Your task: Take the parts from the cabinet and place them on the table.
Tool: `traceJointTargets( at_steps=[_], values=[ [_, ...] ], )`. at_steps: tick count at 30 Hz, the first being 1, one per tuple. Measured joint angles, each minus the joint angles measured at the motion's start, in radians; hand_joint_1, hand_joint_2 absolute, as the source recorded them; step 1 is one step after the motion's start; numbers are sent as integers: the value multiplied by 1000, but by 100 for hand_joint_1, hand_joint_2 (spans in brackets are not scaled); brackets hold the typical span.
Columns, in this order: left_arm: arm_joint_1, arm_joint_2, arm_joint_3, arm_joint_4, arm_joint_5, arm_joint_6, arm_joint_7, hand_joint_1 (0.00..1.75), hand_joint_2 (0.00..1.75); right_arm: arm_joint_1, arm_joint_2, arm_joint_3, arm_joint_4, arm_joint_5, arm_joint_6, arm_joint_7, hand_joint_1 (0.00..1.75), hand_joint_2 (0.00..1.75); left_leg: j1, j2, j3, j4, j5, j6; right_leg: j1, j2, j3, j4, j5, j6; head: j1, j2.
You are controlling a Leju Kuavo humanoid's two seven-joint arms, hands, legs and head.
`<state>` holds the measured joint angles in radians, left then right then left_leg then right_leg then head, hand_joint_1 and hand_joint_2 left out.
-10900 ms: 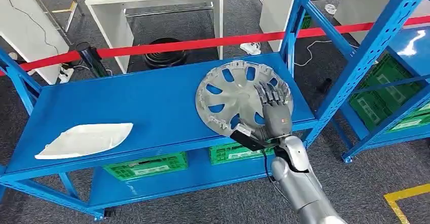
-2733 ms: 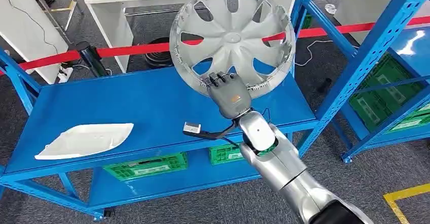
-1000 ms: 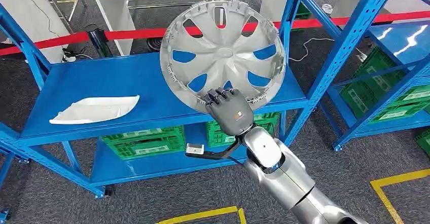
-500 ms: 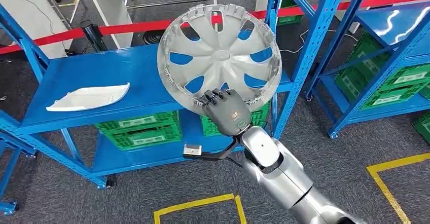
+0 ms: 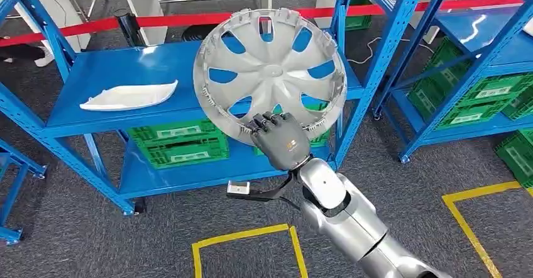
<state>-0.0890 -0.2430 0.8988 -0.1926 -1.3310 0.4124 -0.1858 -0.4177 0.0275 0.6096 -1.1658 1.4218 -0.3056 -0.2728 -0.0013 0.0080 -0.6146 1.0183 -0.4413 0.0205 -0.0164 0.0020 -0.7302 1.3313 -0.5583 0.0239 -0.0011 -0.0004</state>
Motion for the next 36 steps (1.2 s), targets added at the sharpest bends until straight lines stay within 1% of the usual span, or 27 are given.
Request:
traceJointTargets(
  at_steps=[2, 3, 4, 8, 9, 10, 12, 13, 14, 15, 16, 17, 18, 19, 20, 23, 24, 25, 27, 28, 29, 30, 31, 33, 34, 35, 36],
  values=[
    [0, 0, 0, 0, 0, 0, 0, 0, 175, -1, 0, 0, 0, 0, 0, 1, 175, 175, 0, 0, -34, 13, 17, -5, 0, 0, 103, -122, 58, -6, 0, 0],
    [-1, 0, 0, 0, 0, 0, 0, 0, 175, -1, 0, 0, 0, 0, 0, 2, 175, 175, 0, 0, -45, 20, 24, -8, 0, -1, 166, -203, 52, -11, 0, 0],
    [-1, 0, 0, 0, 0, 0, 0, 0, 175, -2, 1, 0, -1, 0, 0, 2, 175, 175, -5, -2, -57, 25, 31, -16, 7, -1, 216, -286, 2, -16, 0, 0],
    [2, 0, 0, 0, 0, 0, -3, 0, 175, 1, 0, 0, -3, 1, 0, 2, 175, 175, -2, -2, -58, 12, 68, -42, 10, 0, 200, -302, 26, -36, 3, 0],
    [3, 1, 0, 1, 0, 0, -3, 0, 175, -1, 1, 0, -3, 1, 0, 1, 175, 175, 3, -4, -66, 18, 55, -47, 3, -7, 189, -308, 43, -45, 6, 0],
    [4, 1, 0, 1, 1, 0, -3, 0, 175, -1, 1, 0, -3, 1, 0, 1, 175, 175, 2, -6, -80, 47, 0, -54, 3, -5, 176, -309, 55, -52, 1, 0],
    [4, 1, 0, 2, 3, 0, -3, 0, 175, -1, 1, 0, -3, -6, 3, 0, 175, 175, 8, -6, -112, 183, -123, -66, 2, -5, 146, -309, 81, -53, 0, 0],
    [3, 1, 0, 2, 3, 0, -4, 0, 175, -1, 1, 0, -3, -7, 5, 0, 175, 175, 8, -6, -123, 255, -156, -69, 2, -5, 129, -308, 94, -53, -1, 0],
    [3, 1, 0, 2, 4, 0, -4, 0, 175, -1, 1, 0, -3, -10, 5, -2, 175, 175, 9, -6, -123, 298, -157, -71, 2, -6, 114, -307, 105, -52, -1, 0],
    [4, 1, 0, 2, 7, 0, -5, 0, 175, 0, 1, 0, -3, -16, 6, -8, 175, 175, 10, -6, -104, 307, -127, -72, 2, -6, 95, -305, 119, -50, -1, 0],
    [3, 1, 0, 2, 10, 0, -5, 0, 175, 0, 1, 0, -3, -21, 8, -15, 175, 175, 11, -6, -75, 282, -94, -72, 2, -6, 80, -304, 129, -47, -1, 0],
    [3, 2, 0, 1, 10, 0, -6, 0, 175, 0, 2, 1, -3, -32, 11, -25, 175, 175, 11, -6, -18, 215, -57, -70, 1, -6, 63, -301, 141, -43, -1, 0],
    [2, 2, 0, 1, 11, 0, -6, 0, 175, -1, 2, 1, -3, -40, 13, -32, 175, 175, 11, -6, 44, 137, -49, -68, 0, -5, 53, -298, 150, -39, -1, 0],
    [-1, 2, 0, 1, 11, 0, -6, 0, 175, -1, 6, 1, -4, -54, 16, -39, 175, 175, 10, -8, 106, 34, -107, -63, 2, -5, 47, -296, 160, -32, -2, 0],
    [0, 2, 0, 1, 11, 0, -8, 0, 175, -1, 8, 0, -4, -66, 19, -43, 175, 175, 2, -14, 135, -3, -118, -48, 3, -7, 45, -296, 169, -25, 2, 0],
    [2, 3, 0, 1, 11, 0, -8, 0, 175, -2, 10, 1, -5, -80, 23, -55, 175, 175, -3, -14, 109, -2, -96, -22, 1, -7, 47, -313, 202, -4, -4, 0],
    [4, 3, 0, 2, 11, 0, -6, 0, 175, -1, 8, 1, -5, -81, 25, -56, 175, 175, 5, -7, 99, -10, -79, -9, -4, -6, 38, -309, 199, 1, -5, 0],
    [2, 3, 0, 1, 11, 0, -6, 0, 175, -2, 8, 1, -5, -84, 27, -57, 175, 175, 4, -6, 89, -11, -66, -2, -3, -4, 26, -285, 147, 4, -2, 0],
    [1, 3, 0, 1, 11, 0, -6, 0, 175, -2, 8, 1, -5, -84, 31, -56, 175, 175, 3, -5, 54, -9, -36, 5, -1, -4, -12, -141, 10, 11, 0, 0],
    [2, 3, 0, 1, 11, 0, -6, 0, 175, -2, 8, 1, -5, -84, 32, -56, 175, 175, 1, -4, 38, -8, -24, 7, -1, -4, -26, -69, -29, 13, 1, 0],
    [3, 4, 0, 1, 11, -2, -6, 0, 175, -1, 8, 1, -5, -85, 33, -56, 175, 175, -1, -4, 21, -6, -12, 7, 0, -4, -32, -13, -42, 12, 0, 0],
    [3, 4, 0, 1, 11, -3, -6, 0, 175, -1, 8, 1, -5, -85, 33, -56, 175, 175, -3, -4, -2, -2, 2, 6, 1, -4, -20, 14, -20, 9, 0, 0],
    [3, 4, 0, 1, 8, -2, -6, 0, 175, -1, 8, 1, -5, -84, 33, -56, 175, 175, -4, -4, -20, 1, 13, 5, 3, -4, 12, -8, 14, 5, 1, 0],
    [2, 4, 0, 1, 0, 6, -7, 0, 175, -2, 8, 1, -5, -84, 32, -53, 175, 175, -7, -18, -52, 6, 33, -1, 10, 9, 128, -143, 66, -13, 1, 0],
    [1, 1, 0, 1, -8, 14, -5, 0, 175, -3, 8, 1, -5, -84, 32, -53, 175, 175, -3, -21, -60, 12, 42, -4, 13, 46, 201, -236, 25, -30, -1, 0],
    [-1, 1, -2, 0, -13, 20, -5, 0, 175, -2, 8, 0, -5, -85, 31, -53, 175, 175, -11, -25, -67, 15, 48, -9, 12, 60, 253, -324, -15, -34, 0, 0],
    [-3, 1, -5, 0, -18, 23, -5, 0, 175, -1, 7, 0, -5, -87, 31, -49, 175, 175, -8, -30, -66, 12, 57, -17, 17, 50, 248, -319, -12, -26, 0, 0]
  ],
)
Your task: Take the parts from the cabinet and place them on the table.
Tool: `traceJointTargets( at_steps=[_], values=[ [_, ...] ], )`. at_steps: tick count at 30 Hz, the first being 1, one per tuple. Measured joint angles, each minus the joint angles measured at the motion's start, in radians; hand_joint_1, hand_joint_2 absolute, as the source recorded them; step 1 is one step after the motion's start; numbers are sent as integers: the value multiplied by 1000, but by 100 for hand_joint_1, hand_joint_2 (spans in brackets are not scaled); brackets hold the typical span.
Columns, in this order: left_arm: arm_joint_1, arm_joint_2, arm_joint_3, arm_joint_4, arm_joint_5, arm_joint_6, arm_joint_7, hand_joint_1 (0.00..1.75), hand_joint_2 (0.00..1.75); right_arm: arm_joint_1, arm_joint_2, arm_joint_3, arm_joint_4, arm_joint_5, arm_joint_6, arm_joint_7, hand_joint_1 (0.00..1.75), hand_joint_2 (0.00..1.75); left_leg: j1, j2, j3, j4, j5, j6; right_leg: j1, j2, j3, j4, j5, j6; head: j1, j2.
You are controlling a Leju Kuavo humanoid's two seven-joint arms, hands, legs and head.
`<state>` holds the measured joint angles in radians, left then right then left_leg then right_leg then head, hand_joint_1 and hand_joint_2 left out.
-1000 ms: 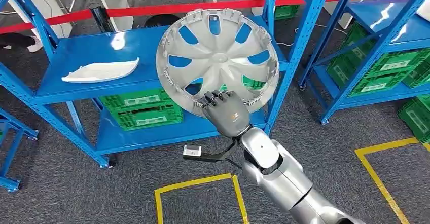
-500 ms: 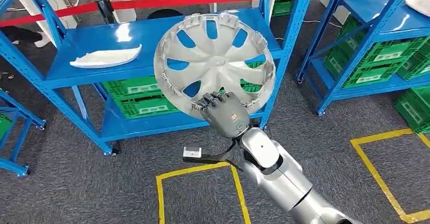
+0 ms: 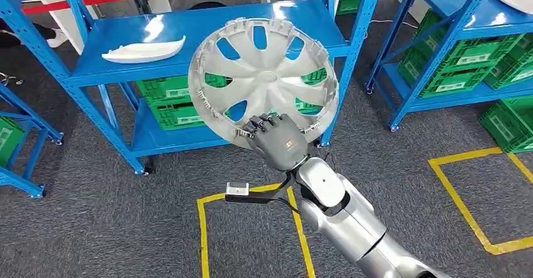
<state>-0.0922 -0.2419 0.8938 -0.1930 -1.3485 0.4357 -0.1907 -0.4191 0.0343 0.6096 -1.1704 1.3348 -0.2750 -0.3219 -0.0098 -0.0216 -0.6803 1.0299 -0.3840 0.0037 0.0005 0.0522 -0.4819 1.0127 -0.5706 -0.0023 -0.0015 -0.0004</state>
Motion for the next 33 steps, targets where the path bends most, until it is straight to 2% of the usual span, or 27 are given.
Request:
traceJointTargets(
  at_steps=[2, 3, 4, 5, 7, 8, 9, 10, 12, 13, 14, 15, 18, 19, 20, 21, 22, 23, 24, 25, 26, 27, 28, 29, 30, 31, 33],
  values=[
    [0, 1, -2, 0, -1, 3, 1, 0, 175, -1, 0, 0, 0, 0, -2, 1, 175, 175, 4, -16, -2, -12, 21, -14, 4, -15, -4, -4, 10, -10, 3, 0],
    [1, 4, -2, 0, -2, 3, 2, 0, 175, -2, 0, 1, 0, 4, -3, 3, 175, 175, 4, -22, -8, -11, 27, -18, -10, -29, -7, -14, 26, -15, 2, 0],
    [3, 4, -3, 0, -3, 3, 3, 0, 175, -3, 0, 1, 0, 9, -4, 7, 175, 175, 4, -10, -21, 5, -3, -23, -10, -37, -14, -16, 35, -25, -3, 0],
    [2, 4, -4, 0, -5, 3, 3, 0, 175, -4, 1, 1, 0, 10, -6, 11, 175, 175, 8, 0, -38, 51, -53, -31, -11, -46, -21, -16, 42, -30, -11, 0],
    [2, 6, -7, 0, -9, 3, 7, 0, 175, -3, 0, 1, 0, 13, -7, 18, 175, 175, 16, 10, -86, 200, -142, -46, -11, -66, -37, -14, 54, -30, -10, 0],
    [2, 6, -9, 0, -10, 2, 9, 0, 175, -3, 0, 1, 1, 15, -7, 18, 175, 175, 19, 13, -104, 263, -158, -53, -11, -76, -45, -13, 59, -29, -11, 0],
    [0, 6, -10, 0, -12, 2, 10, 0, 175, -2, 0, 1, 2, 17, -7, 18, 175, 175, 22, 17, -102, 288, -151, -58, -12, -87, -53, -10, 62, -27, -10, 0],
    [0, 6, -10, 0, -13, 2, 13, 0, 175, -1, 0, 1, 2, 19, -7, 18, 175, 175, 26, 19, -75, 262, -130, -61, -13, -96, -58, -8, 64, -24, -11, 0],
    [2, 7, -10, 0, -13, 2, 18, 0, 175, 0, 0, 1, 2, 23, -7, 21, 175, 175, 30, 40, 43, 97, -76, -64, -17, -114, -61, -4, 66, -19, -11, 0],
    [0, 7, -10, 0, -13, 3, 19, 0, 175, -1, 0, 1, 2, 25, -7, 22, 175, 175, 29, 75, 93, 9, -78, -64, -15, -122, -61, 0, 64, -12, -11, 0],
    [-3, 5, -11, 0, -13, 3, 20, 0, 175, -1, 0, 1, 2, 26, -7, 25, 175, 175, 17, 91, 108, 0, -85, -47, -10, -130, -67, 0, 66, -4, -13, 0],
    [-2, 5, -11, 0, -13, 4, 21, 0, 175, -1, 0, 2, 2, 28, -6, 24, 175, 175, 13, 82, 96, 2, -79, -34, -8, -138, -63, 1, 66, 3, -9, 0],
    [2, 5, -11, 0, -12, 9, 26, 0, 175, -2, 3, 2, 1, 30, -5, 24, 175, 175, 14, 56, 89, -9, -81, -8, -8, -161, -62, 1, 65, 22, -9, 0],
    [4, 4, -11, 0, -12, 10, 30, 0, 175, -2, 5, 2, 0, 30, -4, 24, 175, 175, 19, 47, 89, -13, -75, 1, -15, -121, -68, 18, 50, 31, -7, 0],
    [3, 4, -11, 0, -9, 11, 31, 0, 175, -3, 5, 2, 0, 30, -2, 22, 175, 175, 19, 39, 85, -14, -71, 8, -16, -86, -90, 62, 17, 31, -7, 0],
    [2, 4, -11, 0, -8, 12, 32, 0, 175, -3, 5, 2, 0, 31, -1, 21, 175, 175, 19, 30, 81, -14, -68, 12, -15, -67, -127, 142, -25, 32, -5, 0],
    [2, 3, -11, 0, -6, 12, 32, 0, 175, -2, 3, 2, 1, 33, 1, 19, 175, 175, 17, 18, 78, -13, -66, 15, -15, -59, -168, 225, -61, 32, -4, 0],
    [4, 3, -11, 0, -3, 11, 32, 0, 175, -2, 3, 3, 4, 35, 2, 19, 175, 175, 16, 6, 74, -11, -64, 16, -14, -56, -205, 297, -83, 32, -5, 0],
    [6, 4, -11, 0, -3, 10, 31, 0, 175, -1, 3, 5, 5, 35, 3, 19, 175, 175, 15, -8, 71, -8, -64, 16, -14, -55, -221, 324, -79, 30, -4, 0],
    [7, 4, -11, 0, -2, 10, 29, 0, 175, -1, 3, 6, 6, 36, 3, 19, 175, 175, 15, -22, 69, -5, -63, 15, -14, -54, -212, 300, -52, 27, -4, 0],
    [7, 4, -11, 0, -2, 10, 28, 0, 175, -1, 3, 8, 8, 36, 3, 19, 175, 175, 15, -36, 69, 0, -63, 15, -14, -52, -181, 234, -7, 23, -4, 0],
    [7, 4, -11, 0, -2, 10, 26, 0, 175, -2, 3, 8, 8, 36, 3, 19, 175, 175, 15, -51, 69, 3, -63, 14, -14, -43, -135, 140, 44, 18, -4, 0],
    [6, 3, -11, 0, -2, 10, 25, 0, 175, -3, 3, 8, 8, 36, 3, 18, 175, 175, 15, -62, 67, 6, -64, 10, -15, -12, -93, 51, 78, 12, -3, 0],
    [6, 2, -11, 1, -2, 10, 23, 0, 175, -4, 3, 9, 9, 36, 3, 17, 175, 175, 13, -70, 59, 9, -61, 2, -18, 38, -86, 27, 60, 8, -6, 0],
    [4, 2, -11, 0, -2, 10, 22, 0, 175, -6, 4, 10, 9, 36, 3, 16, 175, 175, 16, -83, 52, 10, -57, -6, -16, 29, -89, 23, 67, 13, -5, 0],
    [4, 3, -11, 0, -2, 10, 21, 0, 175, -5, 5, 11, 9, 38, 3, 14, 175, 175, 20, -91, 48, 7, -53, -14, -11, 20, -90, 22, 67, 11, -6, 0],
    [10, 2, -11, 1, -2, 10, 21, 0, 175, -5, 11, 13, 9, 39, 4, 18, 175, 175, 20, -114, 46, -4, -43, -30, -12, 0, -89, 16, 74, -2, -6, 0]
  ],
)
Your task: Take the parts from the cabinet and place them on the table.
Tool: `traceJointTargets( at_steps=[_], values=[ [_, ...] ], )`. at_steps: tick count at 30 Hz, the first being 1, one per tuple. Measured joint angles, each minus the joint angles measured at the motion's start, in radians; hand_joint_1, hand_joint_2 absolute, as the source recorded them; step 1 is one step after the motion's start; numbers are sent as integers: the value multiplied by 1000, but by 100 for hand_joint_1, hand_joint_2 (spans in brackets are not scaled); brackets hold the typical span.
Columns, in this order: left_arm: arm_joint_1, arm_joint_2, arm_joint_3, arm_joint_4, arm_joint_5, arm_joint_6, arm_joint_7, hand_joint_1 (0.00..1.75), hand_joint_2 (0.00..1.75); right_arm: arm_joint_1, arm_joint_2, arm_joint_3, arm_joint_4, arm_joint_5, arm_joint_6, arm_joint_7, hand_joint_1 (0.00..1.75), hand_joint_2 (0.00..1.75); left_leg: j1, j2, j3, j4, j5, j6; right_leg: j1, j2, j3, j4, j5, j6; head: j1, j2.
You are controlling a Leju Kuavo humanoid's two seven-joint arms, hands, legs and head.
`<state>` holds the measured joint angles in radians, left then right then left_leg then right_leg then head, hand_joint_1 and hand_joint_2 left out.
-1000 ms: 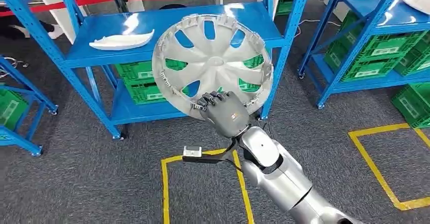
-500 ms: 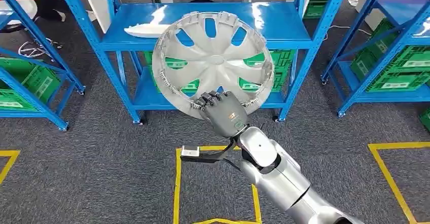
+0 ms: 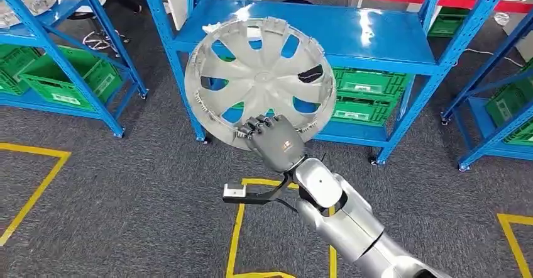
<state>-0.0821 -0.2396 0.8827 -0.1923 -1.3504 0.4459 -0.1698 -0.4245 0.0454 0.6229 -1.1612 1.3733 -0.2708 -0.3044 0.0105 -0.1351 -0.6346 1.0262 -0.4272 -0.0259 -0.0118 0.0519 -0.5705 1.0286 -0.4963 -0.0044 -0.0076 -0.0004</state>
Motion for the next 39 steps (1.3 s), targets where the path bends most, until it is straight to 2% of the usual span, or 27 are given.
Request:
traceJointTargets(
  at_steps=[1, 2, 3, 5, 6, 7, 9, 10, 11, 12, 15, 16, 17, 18, 20, 21, 22, 23, 25, 30, 32, 33, 34, 35, 37, 38, 39],
  values=[
    [3, 2, 0, 0, 1, 0, 0, 0, 175, -1, 4, 0, 0, 0, 0, 1, 175, 175, 0, 37, -8, 10, -6, -1, -9, -18, 4, -10, 8, -8, 2, 0],
    [2, 2, 0, 0, 1, 0, 1, 0, 175, -1, 7, 0, 0, 0, 0, 0, 175, 175, -5, 89, -23, 42, -32, -8, -8, -25, 5, -13, 10, -15, -8, 0],
    [-1, 2, 0, 0, 1, 0, 1, 0, 175, -2, 7, 0, 0, 3, 0, 0, 175, 175, -3, 112, -53, 105, -69, -14, -8, -39, 4, -13, 10, -16, -8, 0],
    [-2, 2, 0, 0, 1, 0, 1, 0, 175, -1, 7, 0, 1, 8, 1, -1, 175, 175, 1, 126, -124, 261, -137, -24, -7, -67, 3, -13, 9, -17, -8, 0],
    [-3, 2, 0, 0, 2, 0, 1, 0, 175, -1, 7, 1, 1, 8, 1, -1, 175, 175, 2, 129, -142, 305, -145, -27, -7, -82, 3, -13, 9, -17, -9, 0],
    [-5, 3, 0, 0, 2, 0, 2, 0, 175, -1, 7, 2, 1, 9, 1, -1, 175, 175, 3, 131, -132, 290, -127, -29, -7, -96, 4, -13, 8, -17, -9, 0],
    [-4, 3, 0, 0, 2, 0, 11, 0, 175, -1, 8, 3, 1, 9, 1, -3, 175, 175, 5, 142, -51, 148, -55, -28, -7, -118, 6, -11, 5, -12, -9, 0],
    [-2, 5, 0, 0, 2, 0, 12, 0, 175, -1, 8, 4, 1, 9, 1, -3, 175, 175, 4, 168, 3, 54, -20, -26, -7, -127, 8, -10, 3, -8, -9, 0],
    [-4, 4, 0, 0, 2, 0, 13, 0, 175, -2, 9, 4, 1, 10, 1, -3, 175, 175, -6, 208, 25, 5, -37, -20, -2, -136, 7, -9, 0, -2, -9, 0],
    [-6, 4, 0, 0, 2, -1, 13, 0, 175, -5, 8, 4, 1, 10, 2, -3, 175, 175, -5, 189, 26, 1, -25, 0, 4, -143, 4, -4, -1, 4, -5, 0],
    [-1, 4, 0, 0, 11, 0, 13, 0, 175, -15, 15, 7, 1, 11, 4, -8, 175, 175, -10, 162, 16, 4, -25, 19, 4, -167, 9, -9, -1, 20, -3, 0],
    [0, 4, 1, 0, 11, 0, 13, 0, 175, -19, 16, 8, 1, 10, 4, -10, 175, 175, -6, 152, 19, -2, -20, 29, -1, -160, 11, -8, -6, 29, -3, 0],
    [-1, 3, 1, 0, 10, -1, 12, 0, 175, -24, 16, 10, 1, 6, 5, -14, 175, 175, -4, 142, 19, -4, -16, 35, -5, -111, 0, 19, -30, 31, -2, 0],
    [-3, 3, 1, 0, 6, -3, 12, 0, 175, -27, 16, 11, 1, 6, 5, -17, 175, 175, -4, 134, 17, -4, -15, 40, -6, -80, -28, 81, -68, 31, -1, 0],
    [-5, 3, 1, 0, 4, -8, 13, 0, 175, -23, 14, 14, 1, 4, 6, -22, 175, 175, -5, 113, 16, -3, -14, 43, -3, -58, -107, 247, -138, 32, 1, 0],
    [-4, 3, 1, 1, 5, -8, 13, 0, 175, -20, 14, 17, 1, 3, 7, -22, 175, 175, -7, 99, 15, -1, -14, 43, -1, -55, -139, 306, -150, 31, 1, 0],
    [-3, 3, 1, 1, 6, -9, 15, 0, 175, -15, 13, 20, 1, 2, 8, -21, 175, 175, -7, 85, 15, 1, -14, 43, -1, -54, -145, 311, -134, 28, 1, 0],
    [-3, 3, 1, 1, 8, -10, 16, 0, 175, -12, 13, 22, 1, 0, 9, -21, 175, 175, -7, 69, 15, 3, -14, 43, 0, -52, -128, 266, -97, 24, 1, 0],
    [-3, 3, 1, 1, 10, -14, 17, 0, 175, -11, 13, 26, 1, -3, 9, -22, 175, 175, -7, 45, 15, 7, -14, 42, -1, -36, -62, 124, -19, 16, 2, 0],
    [-3, 3, 1, 1, 10, -14, 17, 0, 175, -11, 13, 26, 1, -3, 9, -22, 175, 175, -7, 45, 15, 7, -14, 42, -1, -36, -62, 124, -19, 16, 2, 0],
    [-3, 3, 1, 1, 10, -15, 18, 0, 175, -11, 14, 27, 1, -3, 10, -22, 175, 175, -7, 41, 15, 8, -14, 41, -1, -28, -48, 95, -6, 14, 2, 0],
    [-3, 2, 1, 1, 10, -16, 21, 0, 175, -12, 14, 29, 1, -6, 10, -26, 175, 175, -4, 30, 13, 9, -13, 37, -4, 28, -13, 17, 1, 8, 1, 0],
    [-3, 2, 1, 1, 10, -16, 24, 0, 175, -11, 14, 31, 1, -9, 10, -29, 175, 175, -10, 25, 7, 11, -11, 29, -3, 37, -12, 13, -2, 12, 0, 0],
    [-4, 3, 1, 1, 10, -16, 27, 0, 175, -12, 15, 33, 1, -10, 9, -31, 175, 175, -7, 14, 4, 12, -9, 25, -1, 30, -13, 7, 4, 11, 3, 0],
    [4, 3, 1, 1, 9, -16, 31, 0, 175, -13, 17, 42, 2, -19, 8, -31, 175, 175, -1, -11, -1, -2, 2, 6, 7, 3, -14, 8, 8, 1, 2, 0],
    [10, 7, 1, 1, 9, -16, 32, 0, 175, -15, 25, 48, 4, -24, 7, -27, 175, 175, -11, 86, -36, 67, -44, -4, -4, -36, -7, -8, 18, -22, -13, 0],
    [5, 10, 1, 1, 9, -15, 32, 0, 175, -14, 25, 49, 11, -23, 6, -28, 175, 175, -5, 125, -138, 292, -145, -16, -1, -81, -9, -8, 15, -25, -13, 0]
  ],
)
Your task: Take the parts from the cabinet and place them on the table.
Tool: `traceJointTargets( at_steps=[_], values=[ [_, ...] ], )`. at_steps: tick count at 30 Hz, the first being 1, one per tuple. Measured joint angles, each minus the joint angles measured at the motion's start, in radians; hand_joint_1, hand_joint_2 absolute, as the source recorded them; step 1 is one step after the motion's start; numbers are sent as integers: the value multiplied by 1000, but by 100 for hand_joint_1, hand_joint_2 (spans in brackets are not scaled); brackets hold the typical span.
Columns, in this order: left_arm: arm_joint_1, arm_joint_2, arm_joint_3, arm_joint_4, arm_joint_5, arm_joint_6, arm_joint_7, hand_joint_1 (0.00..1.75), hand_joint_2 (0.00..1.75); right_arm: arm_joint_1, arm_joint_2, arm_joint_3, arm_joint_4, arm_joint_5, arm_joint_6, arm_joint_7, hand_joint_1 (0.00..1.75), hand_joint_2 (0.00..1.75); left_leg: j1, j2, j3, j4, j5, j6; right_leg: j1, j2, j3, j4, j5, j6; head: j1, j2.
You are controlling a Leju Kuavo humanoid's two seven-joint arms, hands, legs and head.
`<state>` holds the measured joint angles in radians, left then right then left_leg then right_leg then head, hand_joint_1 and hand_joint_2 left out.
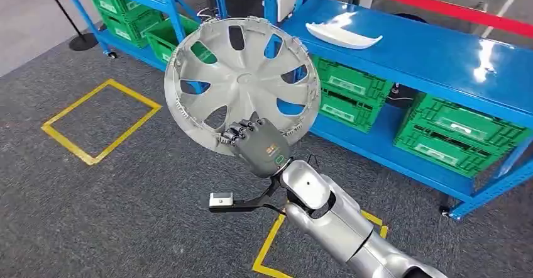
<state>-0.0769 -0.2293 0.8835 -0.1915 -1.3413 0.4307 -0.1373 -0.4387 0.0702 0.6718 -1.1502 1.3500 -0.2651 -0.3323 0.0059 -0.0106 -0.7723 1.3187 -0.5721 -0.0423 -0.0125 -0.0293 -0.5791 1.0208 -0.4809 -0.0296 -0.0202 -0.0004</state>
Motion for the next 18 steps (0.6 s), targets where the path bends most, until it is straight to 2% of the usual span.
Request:
traceJointTargets(
  at_steps=[1, 2, 3, 4, 5, 6, 7, 10, 11, 12, 13, 14, 15, 16, 17, 18],
  values=[
    [0, 1, 0, 0, 0, 0, 0, 0, 175, 0, 0, 2, 2, -1, -1, 0, 175, 175, 1, 1, -6, 18, 3, -2, 0, -14, 0, 0, 0, 1, 0, 0],
    [1, 2, 0, 0, 2, 0, 2, 0, 175, 0, 0, 3, 5, -6, -2, -2, 175, 175, 3, 4, 10, -8, 22, -3, 0, -26, 1, 0, -1, 1, 0, 0],
    [1, 3, 0, 0, 4, 0, 3, 0, 175, 0, 0, 4, 7, -13, -4, -5, 175, 175, 3, 9, 51, -80, 60, -3, 0, -39, 1, 1, -2, 4, 0, 0],
    [1, 4, 0, 0, 10, -1, 3, 0, 175, 0, 0, 5, 9, -23, -6, -9, 175, 175, 3, 25, 107, -180, 102, -2, 0, -52, 3, 3, -5, 7, 0, 0],
    [1, 4, 1, 0, 11, -3, 3, 0, 175, -1, 0, 5, 11, -30, -8, -14, 175, 175, 2, 68, 159, -273, 125, 1, 2, -62, 6, 6, -9, 13, 0, 0],
    [-1, 2, 1, 0, 11, -4, 2, 0, 175, -3, 0, 5, 14, -32, -9, -15, 175, 175, -9, 101, 169, -286, 108, 12, 12, -70, 4, 7, -12, 18, -1, 0],
    [-2, 1, 1, 0, 11, -4, 2, 0, 175, -5, 0, 7, 16, -32, -9, -17, 175, 175, -4, 85, 163, -288, 115, 22, 12, -79, 4, 6, -12, 23, 5, 0],
    [-3, 0, 0, 0, -5, -4, 4, 0, 175, -10, 0, 13, 21, -32, -9, -14, 175, 175, -7, 47, 159, -294, 120, 42, 12, -113, 15, 0, -14, 41, 5, 0],
    [-2, -2, 0, 0, -11, -5, 8, 0, 175, -12, 0, 13, 21, -32, -8, -9, 175, 175, 0, 35, 164, -300, 125, 49, 5, -81, 14, 11, -24, 49, 7, 0],
    [-5, -2, 0, 0, -15, -8, 13, 0, 175, -12, -1, 15, 22, -32, -8, -7, 175, 175, 1, 25, 164, -302, 128, 55, 3, -27, -1, 47, -52, 50, 7, 0],
    [-11, -2, -1, 0, -19, -11, 18, 0, 175, -13, -4, 16, 22, -30, -7, -4, 175, 175, 1, 14, 162, -302, 129, 57, 2, 7, -36, 120, -93, 51, 11, 0],
    [-15, -3, -2, 0, -21, -15, 20, 0, 175, -12, -8, 18, 22, -26, -6, -3, 175, 175, 1, -2, 161, -301, 130, 58, 2, 22, -78, 209, -132, 52, 13, 0],
    [-15, -4, -3, 0, -21, -15, 21, 0, 175, -12, -11, 20, 23, -24, -6, -1, 175, 175, -1, -16, 160, -301, 130, 59, 3, 27, -116, 282, -157, 52, 13, 0],
    [-14, -4, -4, 0, -21, -15, 22, 0, 175, -12, -13, 24, 24, -23, -4, 2, 175, 175, -1, -31, 160, -299, 130, 59, 5, 28, -139, 321, -158, 51, 14, 0],
    [-13, -3, -5, 0, -21, -15, 23, 0, 175, -12, -13, 26, 24, -23, -2, 4, 175, 175, -1, -46, 160, -297, 130, 59, 5, 29, -136, 303, -133, 48, 13, 0],
    [-13, -4, -5, 0, -21, -15, 25, 0, 175, -13, -14, 28, 24, -23, -2, 6, 175, 175, -1, -60, 160, -295, 130, 59, 4, 31, -114, 250, -96, 45, 14, 0]
  ],
)
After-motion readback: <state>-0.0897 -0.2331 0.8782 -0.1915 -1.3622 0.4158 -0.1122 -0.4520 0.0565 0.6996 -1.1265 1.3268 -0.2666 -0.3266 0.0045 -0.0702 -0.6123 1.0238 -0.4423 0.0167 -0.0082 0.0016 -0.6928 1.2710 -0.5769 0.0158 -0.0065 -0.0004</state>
